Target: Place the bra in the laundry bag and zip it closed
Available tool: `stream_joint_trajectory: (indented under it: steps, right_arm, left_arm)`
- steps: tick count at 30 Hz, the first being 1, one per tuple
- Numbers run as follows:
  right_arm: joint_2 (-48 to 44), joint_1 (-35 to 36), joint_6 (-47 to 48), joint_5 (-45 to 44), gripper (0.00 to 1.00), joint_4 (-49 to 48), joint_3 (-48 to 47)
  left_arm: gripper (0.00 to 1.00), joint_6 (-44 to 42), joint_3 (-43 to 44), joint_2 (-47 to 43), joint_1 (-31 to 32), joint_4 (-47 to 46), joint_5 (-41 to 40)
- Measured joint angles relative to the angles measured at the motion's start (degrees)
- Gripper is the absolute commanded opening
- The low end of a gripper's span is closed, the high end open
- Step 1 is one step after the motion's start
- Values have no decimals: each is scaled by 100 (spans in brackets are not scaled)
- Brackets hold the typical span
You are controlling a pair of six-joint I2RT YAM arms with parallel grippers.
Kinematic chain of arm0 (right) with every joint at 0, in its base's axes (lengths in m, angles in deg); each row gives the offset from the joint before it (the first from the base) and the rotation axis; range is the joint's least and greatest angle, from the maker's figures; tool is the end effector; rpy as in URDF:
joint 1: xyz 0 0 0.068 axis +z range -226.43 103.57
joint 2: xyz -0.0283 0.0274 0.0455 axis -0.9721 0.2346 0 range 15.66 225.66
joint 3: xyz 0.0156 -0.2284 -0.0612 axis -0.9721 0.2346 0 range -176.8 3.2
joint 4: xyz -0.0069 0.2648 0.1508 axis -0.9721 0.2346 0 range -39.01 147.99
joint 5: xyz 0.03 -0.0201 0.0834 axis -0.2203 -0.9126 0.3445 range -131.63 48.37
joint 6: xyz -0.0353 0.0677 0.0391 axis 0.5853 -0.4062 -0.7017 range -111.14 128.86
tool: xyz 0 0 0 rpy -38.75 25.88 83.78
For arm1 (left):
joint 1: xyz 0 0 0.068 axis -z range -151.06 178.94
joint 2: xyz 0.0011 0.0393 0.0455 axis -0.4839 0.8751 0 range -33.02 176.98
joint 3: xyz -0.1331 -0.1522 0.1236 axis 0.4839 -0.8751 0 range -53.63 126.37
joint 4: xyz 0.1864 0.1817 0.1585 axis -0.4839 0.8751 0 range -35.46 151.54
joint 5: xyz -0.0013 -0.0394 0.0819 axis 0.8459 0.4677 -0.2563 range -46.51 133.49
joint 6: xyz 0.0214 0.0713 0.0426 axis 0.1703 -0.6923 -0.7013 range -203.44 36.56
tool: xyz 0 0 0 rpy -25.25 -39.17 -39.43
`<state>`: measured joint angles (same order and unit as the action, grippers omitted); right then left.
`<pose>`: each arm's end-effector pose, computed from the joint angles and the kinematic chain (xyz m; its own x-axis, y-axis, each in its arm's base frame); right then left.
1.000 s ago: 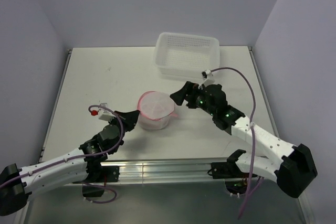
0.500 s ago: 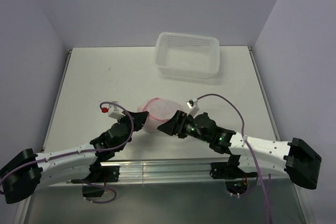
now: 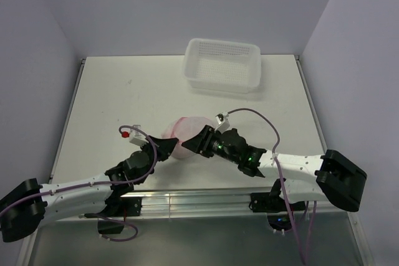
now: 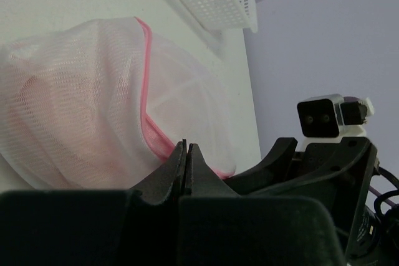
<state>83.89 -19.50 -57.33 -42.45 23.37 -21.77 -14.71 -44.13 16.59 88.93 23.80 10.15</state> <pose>0.1824 0.2784 0.1281 -0.8191 0.4185 -0.3923 -0.2007 0.4316 0.8795 0.1708 -0.2125 0.1224 -0.4509 -0.7758 -0.4414 0.0882 0.4534 -0.8869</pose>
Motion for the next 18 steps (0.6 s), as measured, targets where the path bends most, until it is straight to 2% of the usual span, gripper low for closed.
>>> stream_joint_trajectory:
  steps: [3,10,13,15,17,18]
  right_arm:
    - [39,-33,0,-48,66,-127,-20]
    - [151,-295,-24,-59,63,-197,-20]
    - [234,-354,-35,-61,54,-199,-17]
    - [282,-385,-24,-46,37,-199,-15]
    - [319,-417,-17,-33,24,-197,-15]
    - [339,-448,-11,-22,22,-199,-15]
  left_arm:
    - [0,79,-120,-160,26,24,2]
    - [0,101,-160,-295,96,17,7]
    - [0,98,-177,-291,118,13,7]
    - [0,98,-177,-269,146,9,9]
    - [0,98,-177,-219,177,7,9]
    - [0,98,-177,-199,188,9,9]
